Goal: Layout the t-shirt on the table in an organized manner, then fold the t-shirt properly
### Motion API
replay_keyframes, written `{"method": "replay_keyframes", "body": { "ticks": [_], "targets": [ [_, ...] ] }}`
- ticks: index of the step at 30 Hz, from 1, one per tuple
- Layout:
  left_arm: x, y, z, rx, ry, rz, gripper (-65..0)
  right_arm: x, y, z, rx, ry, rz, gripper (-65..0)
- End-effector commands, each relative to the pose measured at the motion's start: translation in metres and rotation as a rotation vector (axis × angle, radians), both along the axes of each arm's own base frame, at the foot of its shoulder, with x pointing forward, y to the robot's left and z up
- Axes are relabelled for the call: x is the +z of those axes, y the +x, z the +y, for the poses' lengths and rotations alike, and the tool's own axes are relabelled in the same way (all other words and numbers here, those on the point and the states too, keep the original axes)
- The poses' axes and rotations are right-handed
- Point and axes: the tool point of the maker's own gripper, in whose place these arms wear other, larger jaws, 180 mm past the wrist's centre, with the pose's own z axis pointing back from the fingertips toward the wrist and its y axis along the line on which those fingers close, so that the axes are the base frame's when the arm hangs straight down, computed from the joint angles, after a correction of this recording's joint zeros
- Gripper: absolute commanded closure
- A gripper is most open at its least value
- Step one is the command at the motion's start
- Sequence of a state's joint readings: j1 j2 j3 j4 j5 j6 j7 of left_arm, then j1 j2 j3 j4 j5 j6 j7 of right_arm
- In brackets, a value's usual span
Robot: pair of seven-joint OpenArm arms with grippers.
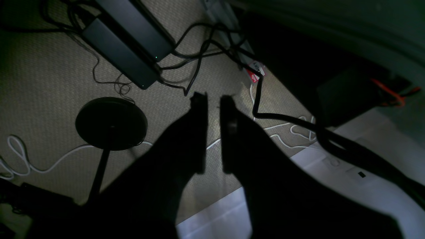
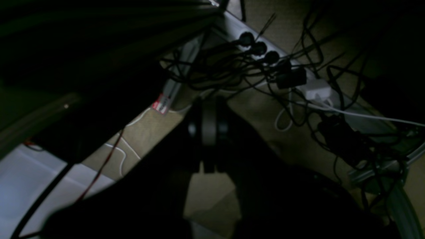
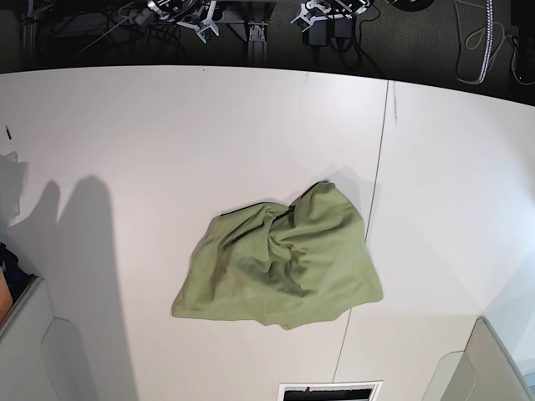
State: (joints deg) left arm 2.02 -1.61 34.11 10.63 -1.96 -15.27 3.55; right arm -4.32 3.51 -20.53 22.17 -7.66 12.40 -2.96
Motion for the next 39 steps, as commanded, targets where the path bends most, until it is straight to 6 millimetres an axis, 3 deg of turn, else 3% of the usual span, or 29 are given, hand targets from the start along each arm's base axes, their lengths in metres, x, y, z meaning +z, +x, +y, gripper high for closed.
{"method": "replay_keyframes", "body": {
  "ticks": [1,32,36,39],
  "targets": [
    [0.001,0.002,-0.005,0.001,-0.015,-0.005,-10.3,0.001,0.002,0.002,0.005,0.01,-0.013,0.0],
    [0.001,-0.002,-0.004,0.0,-0.014,0.002,-10.3,0.001,0.002,0.001,0.006,0.01,-0.012,0.0],
    [0.004,-0.015,-0.012,-0.035,-0.062,0.04,-10.2,0.002,-0.001,0.004,0.01,0.027,0.0,0.0],
    [0.01,-0.038,-0.021,-0.091,-0.106,0.115,-10.2,0.004,-0.014,0.009,0.019,0.06,0.03,0.0]
  ]
}}
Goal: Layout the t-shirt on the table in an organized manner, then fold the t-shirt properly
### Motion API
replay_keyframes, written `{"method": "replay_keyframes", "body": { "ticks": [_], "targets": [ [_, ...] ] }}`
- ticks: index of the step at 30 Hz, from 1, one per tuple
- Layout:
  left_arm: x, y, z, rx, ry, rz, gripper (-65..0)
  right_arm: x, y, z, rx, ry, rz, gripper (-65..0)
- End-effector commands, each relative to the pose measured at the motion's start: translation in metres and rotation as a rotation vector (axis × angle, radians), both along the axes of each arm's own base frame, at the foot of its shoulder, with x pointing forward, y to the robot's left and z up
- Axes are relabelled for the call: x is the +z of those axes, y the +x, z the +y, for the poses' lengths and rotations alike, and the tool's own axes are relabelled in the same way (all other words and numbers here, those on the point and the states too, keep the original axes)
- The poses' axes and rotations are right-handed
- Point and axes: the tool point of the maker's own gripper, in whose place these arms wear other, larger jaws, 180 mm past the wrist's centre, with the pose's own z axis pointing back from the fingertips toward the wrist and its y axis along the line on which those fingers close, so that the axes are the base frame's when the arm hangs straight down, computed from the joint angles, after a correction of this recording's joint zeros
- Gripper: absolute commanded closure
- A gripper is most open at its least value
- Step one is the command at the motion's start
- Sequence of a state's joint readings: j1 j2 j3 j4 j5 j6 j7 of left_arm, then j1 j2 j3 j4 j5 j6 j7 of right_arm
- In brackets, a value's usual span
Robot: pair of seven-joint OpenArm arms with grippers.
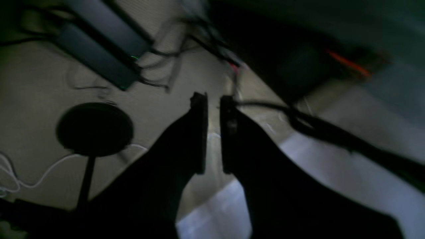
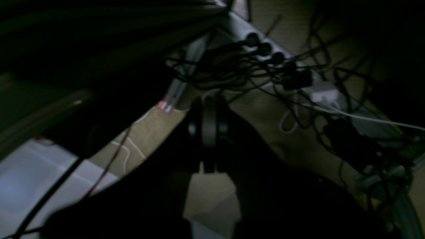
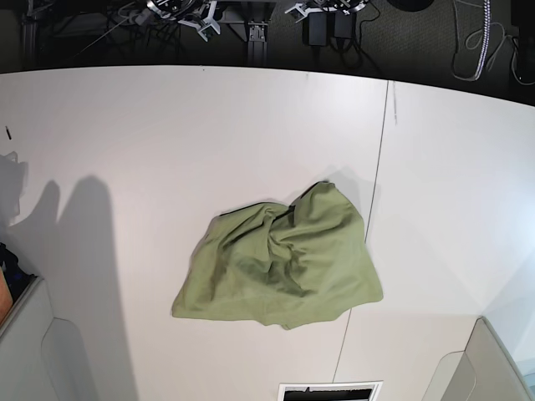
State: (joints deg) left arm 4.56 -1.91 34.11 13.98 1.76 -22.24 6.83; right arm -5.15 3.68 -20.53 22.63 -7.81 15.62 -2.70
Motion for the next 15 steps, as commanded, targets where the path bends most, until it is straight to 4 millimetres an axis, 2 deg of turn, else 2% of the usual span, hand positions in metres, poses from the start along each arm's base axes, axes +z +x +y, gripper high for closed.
{"method": "replay_keyframes", "body": {
  "ticks": [1,5,8,11,15],
  "targets": [
    [0.004,-0.009,-0.01,0.001,-0.039,0.018,-10.3,0.002,-0.008,0.002,0.008,0.019,0.009,0.0],
    [0.013,-0.018,-0.023,0.004,-0.099,-0.021,-10.3,0.008,-0.027,0.001,0.011,0.036,0.003,0.0],
    [0.025,-0.013,-0.03,0.035,-0.146,-0.083,-10.3,0.019,-0.037,0.004,0.016,0.064,-0.033,0.0],
    [0.042,0.002,-0.029,0.096,-0.168,-0.158,-10.4,0.037,-0.042,0.002,0.028,0.09,-0.089,0.0],
    [0.07,0.035,-0.012,0.203,-0.174,-0.298,-10.4,0.071,-0.033,-0.001,0.019,0.143,-0.188,0.0]
  ]
}}
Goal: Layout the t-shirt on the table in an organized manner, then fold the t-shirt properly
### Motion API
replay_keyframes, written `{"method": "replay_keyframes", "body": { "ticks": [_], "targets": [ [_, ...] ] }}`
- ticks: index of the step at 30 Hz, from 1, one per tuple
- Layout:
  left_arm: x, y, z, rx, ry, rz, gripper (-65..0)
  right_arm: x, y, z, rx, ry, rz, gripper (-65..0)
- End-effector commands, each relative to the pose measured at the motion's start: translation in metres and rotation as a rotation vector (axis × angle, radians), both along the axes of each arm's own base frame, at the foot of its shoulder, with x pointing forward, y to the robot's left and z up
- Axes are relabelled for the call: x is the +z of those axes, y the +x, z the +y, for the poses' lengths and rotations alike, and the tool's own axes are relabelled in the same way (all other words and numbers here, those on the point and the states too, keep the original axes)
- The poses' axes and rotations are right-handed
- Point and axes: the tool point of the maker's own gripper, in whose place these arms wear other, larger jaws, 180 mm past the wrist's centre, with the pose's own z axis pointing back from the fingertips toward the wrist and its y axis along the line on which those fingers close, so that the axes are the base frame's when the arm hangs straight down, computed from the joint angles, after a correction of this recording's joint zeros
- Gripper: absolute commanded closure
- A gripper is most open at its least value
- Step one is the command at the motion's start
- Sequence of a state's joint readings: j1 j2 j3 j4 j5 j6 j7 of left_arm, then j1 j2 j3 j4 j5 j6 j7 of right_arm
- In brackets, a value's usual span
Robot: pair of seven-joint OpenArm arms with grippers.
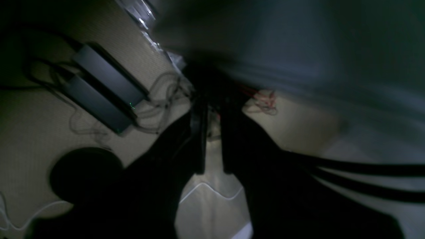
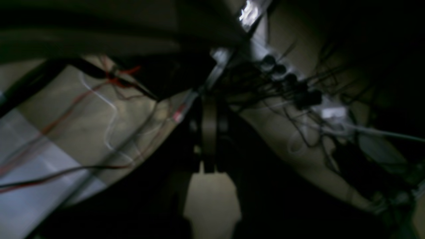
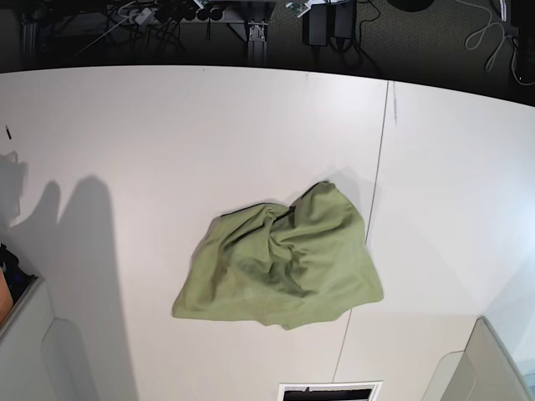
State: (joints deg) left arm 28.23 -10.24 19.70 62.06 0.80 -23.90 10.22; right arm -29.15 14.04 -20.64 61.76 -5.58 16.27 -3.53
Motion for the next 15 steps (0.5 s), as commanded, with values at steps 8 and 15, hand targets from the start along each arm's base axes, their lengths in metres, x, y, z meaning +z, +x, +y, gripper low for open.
{"method": "replay_keyframes", "body": {
  "ticks": [8,15],
  "targets": [
    [0.082,0.043,0.043,0.065,-0.024,-0.206,-16.6,0.087,0.036,-0.001,0.076,0.114,-0.207,0.0],
    [0.165,0.099,0.07,0.131,-0.041,-0.447,-18.6,0.159,0.101,0.017,0.144,0.185,-0.437,0.0]
  ]
}}
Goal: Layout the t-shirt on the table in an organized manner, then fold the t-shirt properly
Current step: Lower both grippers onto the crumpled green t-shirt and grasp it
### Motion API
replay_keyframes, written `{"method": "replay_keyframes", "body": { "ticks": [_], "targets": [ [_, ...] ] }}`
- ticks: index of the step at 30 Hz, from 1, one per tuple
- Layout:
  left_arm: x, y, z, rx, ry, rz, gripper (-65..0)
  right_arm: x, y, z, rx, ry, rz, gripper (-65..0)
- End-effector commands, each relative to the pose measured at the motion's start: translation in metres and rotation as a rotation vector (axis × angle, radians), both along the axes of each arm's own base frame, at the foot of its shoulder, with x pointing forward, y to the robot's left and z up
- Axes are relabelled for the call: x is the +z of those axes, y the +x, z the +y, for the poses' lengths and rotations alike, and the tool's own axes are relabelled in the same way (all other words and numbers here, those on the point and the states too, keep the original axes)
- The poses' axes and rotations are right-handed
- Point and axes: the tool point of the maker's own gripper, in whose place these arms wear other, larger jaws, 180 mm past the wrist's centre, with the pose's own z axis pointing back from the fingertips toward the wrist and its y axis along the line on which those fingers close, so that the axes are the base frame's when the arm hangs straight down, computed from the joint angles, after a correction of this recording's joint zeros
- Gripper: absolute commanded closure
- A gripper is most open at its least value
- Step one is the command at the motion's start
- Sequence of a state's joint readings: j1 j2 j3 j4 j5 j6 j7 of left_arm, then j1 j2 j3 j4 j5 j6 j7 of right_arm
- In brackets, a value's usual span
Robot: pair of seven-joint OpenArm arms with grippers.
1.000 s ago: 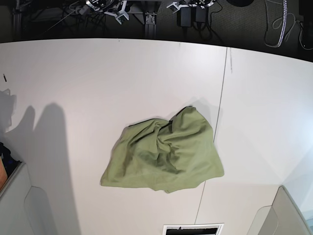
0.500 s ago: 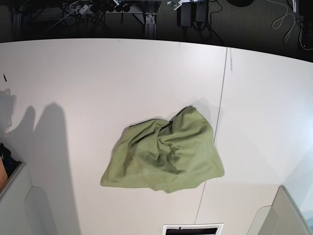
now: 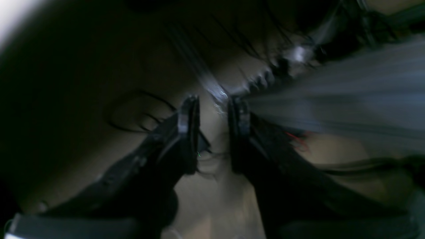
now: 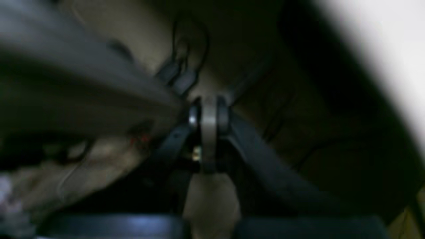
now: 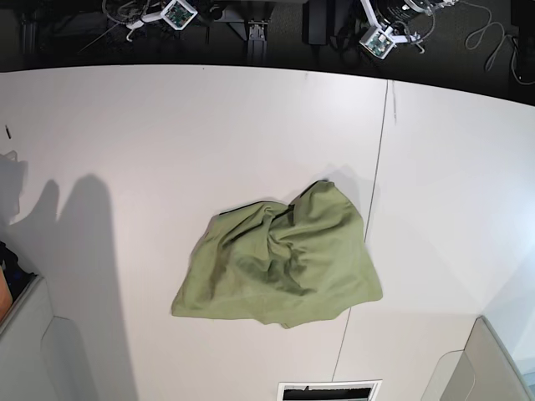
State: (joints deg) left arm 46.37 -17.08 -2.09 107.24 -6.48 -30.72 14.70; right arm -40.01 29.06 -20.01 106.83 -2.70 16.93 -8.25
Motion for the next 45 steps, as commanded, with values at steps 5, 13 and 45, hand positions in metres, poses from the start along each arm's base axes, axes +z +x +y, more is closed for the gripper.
{"method": "replay_keyframes", "body": {
  "ticks": [5,13,45],
  "targets": [
    [0.077,0.054,0.016,0.046,-0.056,-0.209,-18.9,0.048,0.072,0.015,-0.03,0.106,-0.198,0.0],
    [0.124,0.13,0.03,0.075,-0.076,-0.427,-37.4,0.069,0.183,0.021,-0.205,0.104,-0.329,0.0],
    [0.056,0.256,-0.039,-0.024,-0.36,-0.3,-20.6,0.011,0.32,0.068,-0.372,-0.067,-0.272,0.0]
  ]
}}
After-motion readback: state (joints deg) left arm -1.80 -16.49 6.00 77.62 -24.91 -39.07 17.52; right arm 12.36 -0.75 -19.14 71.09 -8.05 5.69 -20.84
